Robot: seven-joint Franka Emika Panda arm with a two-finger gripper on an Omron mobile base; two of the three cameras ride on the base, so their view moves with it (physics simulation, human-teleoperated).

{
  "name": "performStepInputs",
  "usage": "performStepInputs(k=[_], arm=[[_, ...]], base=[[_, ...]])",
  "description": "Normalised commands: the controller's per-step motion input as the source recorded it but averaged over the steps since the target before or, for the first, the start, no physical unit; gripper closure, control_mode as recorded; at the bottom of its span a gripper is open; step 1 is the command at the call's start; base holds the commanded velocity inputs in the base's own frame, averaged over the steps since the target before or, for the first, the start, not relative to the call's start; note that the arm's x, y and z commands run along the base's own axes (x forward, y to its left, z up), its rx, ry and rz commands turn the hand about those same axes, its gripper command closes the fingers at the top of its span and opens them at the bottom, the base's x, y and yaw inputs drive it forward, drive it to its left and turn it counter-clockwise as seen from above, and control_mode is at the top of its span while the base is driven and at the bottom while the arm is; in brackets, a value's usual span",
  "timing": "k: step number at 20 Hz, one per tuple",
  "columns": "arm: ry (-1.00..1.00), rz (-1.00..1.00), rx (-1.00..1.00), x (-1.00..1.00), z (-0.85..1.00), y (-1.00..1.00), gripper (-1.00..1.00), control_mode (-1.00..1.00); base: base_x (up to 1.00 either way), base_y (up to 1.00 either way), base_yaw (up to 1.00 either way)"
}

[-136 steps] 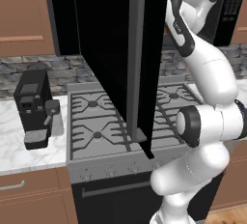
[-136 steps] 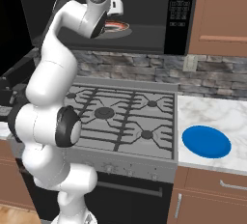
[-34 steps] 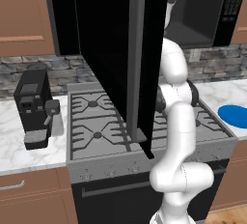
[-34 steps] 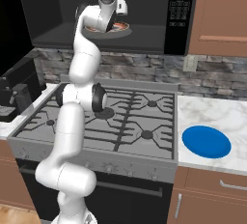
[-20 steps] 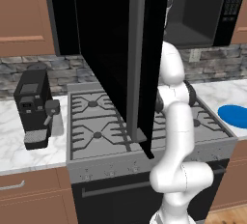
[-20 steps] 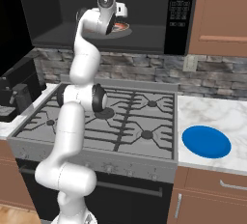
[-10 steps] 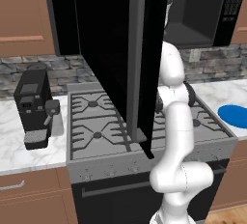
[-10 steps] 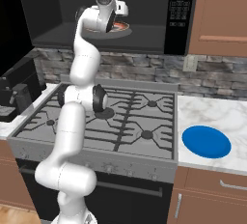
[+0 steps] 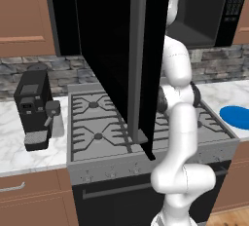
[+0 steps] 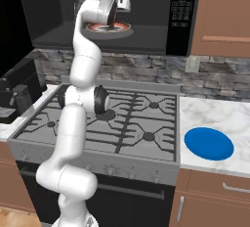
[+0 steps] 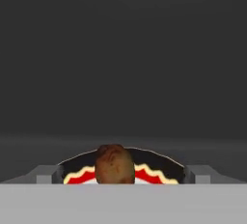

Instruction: Pick the chicken drumstick from the counter and place it in the microwave. Then turn on the microwave.

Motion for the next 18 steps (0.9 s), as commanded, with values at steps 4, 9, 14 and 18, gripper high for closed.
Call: performStepInputs(k=[4, 9, 14, 18], arm=[[-0.03, 0.0, 0.01, -0.42, -0.02, 0.0, -1.0, -1.0], [-0.26, 0.0, 0.0, -0.46, -0.2, 0.0, -1.0, -1.0], [-0.38, 0.0, 0.0, -0.46, -0.47, 0.0, -1.0, -1.0], [-0.37, 0.0, 0.0, -0.43, -0.69, 0.0, -1.0, -1.0]], base=[[0.0, 0.0, 0.0], [0.0, 0.0, 0.0], [0.0, 0.0, 0.0], [0.0, 0.0, 0.0]])
